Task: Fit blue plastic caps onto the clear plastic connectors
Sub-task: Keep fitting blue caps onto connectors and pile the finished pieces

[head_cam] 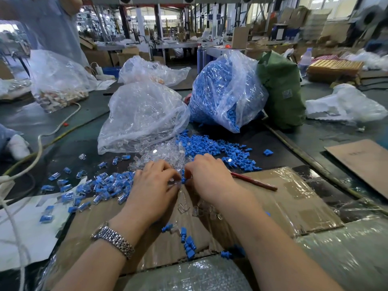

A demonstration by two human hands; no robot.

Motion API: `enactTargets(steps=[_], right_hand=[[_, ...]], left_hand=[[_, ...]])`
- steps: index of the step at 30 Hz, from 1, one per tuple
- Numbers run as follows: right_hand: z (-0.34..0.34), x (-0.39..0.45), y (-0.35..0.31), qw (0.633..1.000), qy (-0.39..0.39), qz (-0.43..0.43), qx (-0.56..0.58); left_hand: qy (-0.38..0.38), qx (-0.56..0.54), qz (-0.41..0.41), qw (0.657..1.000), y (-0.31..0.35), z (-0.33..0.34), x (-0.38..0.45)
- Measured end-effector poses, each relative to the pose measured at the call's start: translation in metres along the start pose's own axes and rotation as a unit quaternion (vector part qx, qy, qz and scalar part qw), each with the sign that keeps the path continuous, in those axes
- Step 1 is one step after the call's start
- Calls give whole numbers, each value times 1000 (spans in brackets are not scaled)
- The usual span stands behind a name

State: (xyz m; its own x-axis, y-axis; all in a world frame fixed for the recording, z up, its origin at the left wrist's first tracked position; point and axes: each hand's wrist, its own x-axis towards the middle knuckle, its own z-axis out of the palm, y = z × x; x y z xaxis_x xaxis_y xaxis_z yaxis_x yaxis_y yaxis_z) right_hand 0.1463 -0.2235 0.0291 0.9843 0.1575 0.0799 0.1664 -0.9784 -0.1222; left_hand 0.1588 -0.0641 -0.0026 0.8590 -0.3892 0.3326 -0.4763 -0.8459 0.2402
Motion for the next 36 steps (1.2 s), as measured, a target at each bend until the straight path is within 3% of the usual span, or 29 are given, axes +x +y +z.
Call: enactTargets(steps=[6,12,16,20,23,28,36], right_hand=[[-3,-2,4,999,-20,-16,35],[-12,-13,17,984,3,24,178],[-17,-14,26,952,68,26,298],[-20,-15,29,870,86,20,484],[-23,-17,30,822,85,-9,563],[-23,-19,28,812,66,-38,578],[-19,-18,20,869,83,-40,486]], left_hand=[[1,-10,9,1000,3,-5,-1],[-8,-194,-58,979,10,-19,-4],[-55,-375,-150,913,11,-29,-4],[-83,-599,-225,764,6,-34,-4],[-83,-685,-211,693,2,-33,-3],[-85,-726,-205,651,2,-33,-3],[-55,-737,-209,640,8,-33,-3]])
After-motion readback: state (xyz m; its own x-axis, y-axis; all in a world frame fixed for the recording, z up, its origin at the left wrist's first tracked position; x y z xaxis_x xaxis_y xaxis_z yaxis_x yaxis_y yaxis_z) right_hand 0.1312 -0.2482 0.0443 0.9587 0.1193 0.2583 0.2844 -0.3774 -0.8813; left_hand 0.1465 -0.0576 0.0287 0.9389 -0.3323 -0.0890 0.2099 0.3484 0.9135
